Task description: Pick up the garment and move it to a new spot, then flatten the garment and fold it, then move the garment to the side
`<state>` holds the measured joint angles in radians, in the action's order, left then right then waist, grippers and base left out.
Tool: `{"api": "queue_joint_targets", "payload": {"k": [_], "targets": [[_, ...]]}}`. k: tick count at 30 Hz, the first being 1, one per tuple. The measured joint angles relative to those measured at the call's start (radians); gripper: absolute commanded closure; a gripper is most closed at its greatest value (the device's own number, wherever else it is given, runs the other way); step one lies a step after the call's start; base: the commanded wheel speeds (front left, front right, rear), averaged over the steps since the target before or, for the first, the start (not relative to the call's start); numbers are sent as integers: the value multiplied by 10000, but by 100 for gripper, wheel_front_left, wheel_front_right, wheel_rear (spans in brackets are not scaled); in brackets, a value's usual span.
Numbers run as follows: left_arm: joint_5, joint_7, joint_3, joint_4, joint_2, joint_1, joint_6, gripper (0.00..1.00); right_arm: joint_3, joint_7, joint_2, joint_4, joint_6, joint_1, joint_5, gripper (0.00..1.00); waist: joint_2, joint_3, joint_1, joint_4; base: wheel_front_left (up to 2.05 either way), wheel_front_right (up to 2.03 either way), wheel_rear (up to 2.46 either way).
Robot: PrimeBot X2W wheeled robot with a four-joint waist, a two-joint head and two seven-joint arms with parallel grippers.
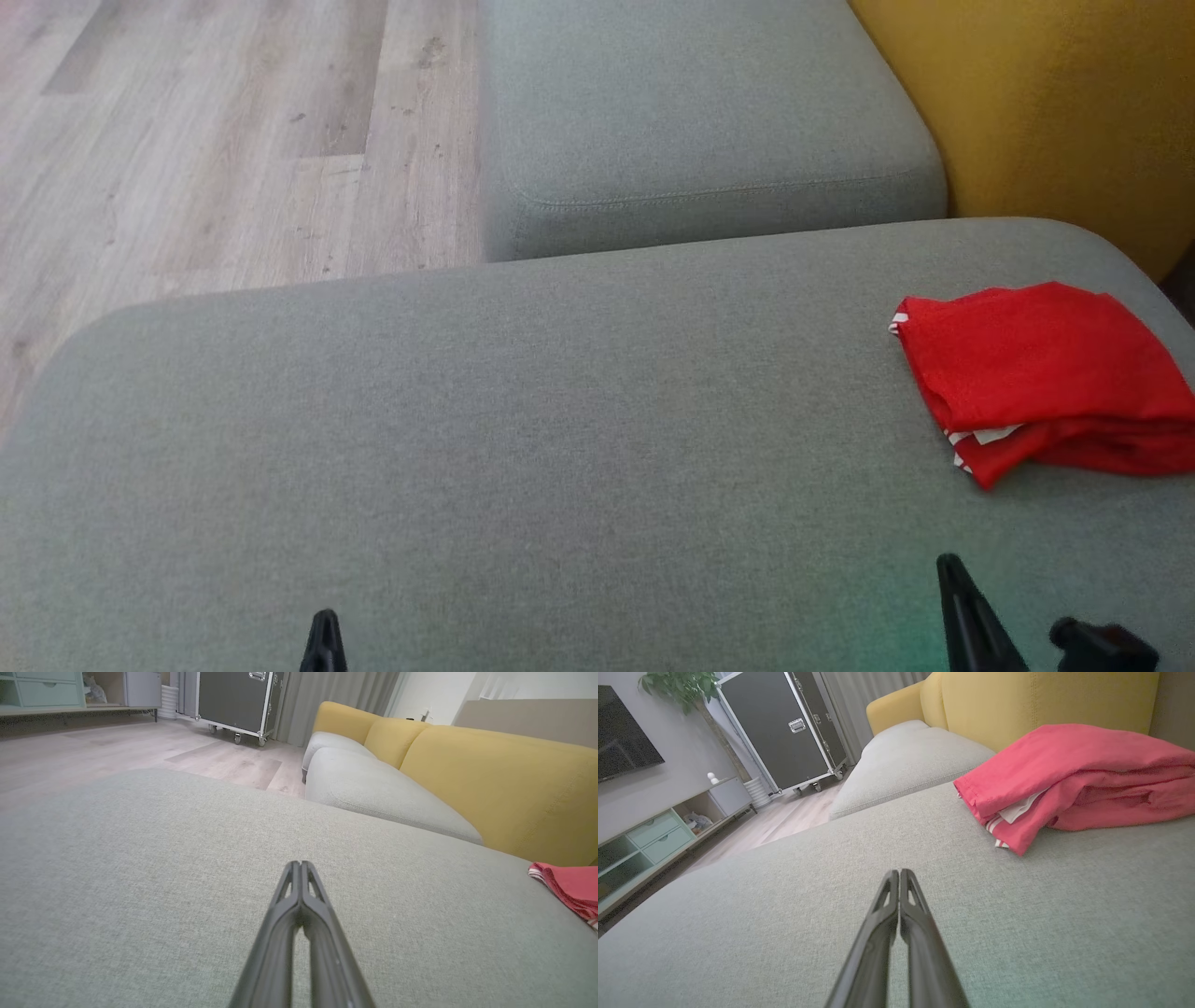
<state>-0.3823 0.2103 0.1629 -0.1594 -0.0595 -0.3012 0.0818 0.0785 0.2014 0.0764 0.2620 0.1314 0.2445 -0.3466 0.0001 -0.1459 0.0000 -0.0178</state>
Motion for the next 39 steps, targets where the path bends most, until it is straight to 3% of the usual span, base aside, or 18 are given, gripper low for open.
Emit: {"api": "queue_joint_targets", "payload": {"k": [39], "targets": [[-4633, -961, -623, -389, -81, 1203, -732, 100, -619, -1011, -4, 33, 0, -1123, -4646, 100, 0, 542, 0, 65, 0, 0, 0]]}}
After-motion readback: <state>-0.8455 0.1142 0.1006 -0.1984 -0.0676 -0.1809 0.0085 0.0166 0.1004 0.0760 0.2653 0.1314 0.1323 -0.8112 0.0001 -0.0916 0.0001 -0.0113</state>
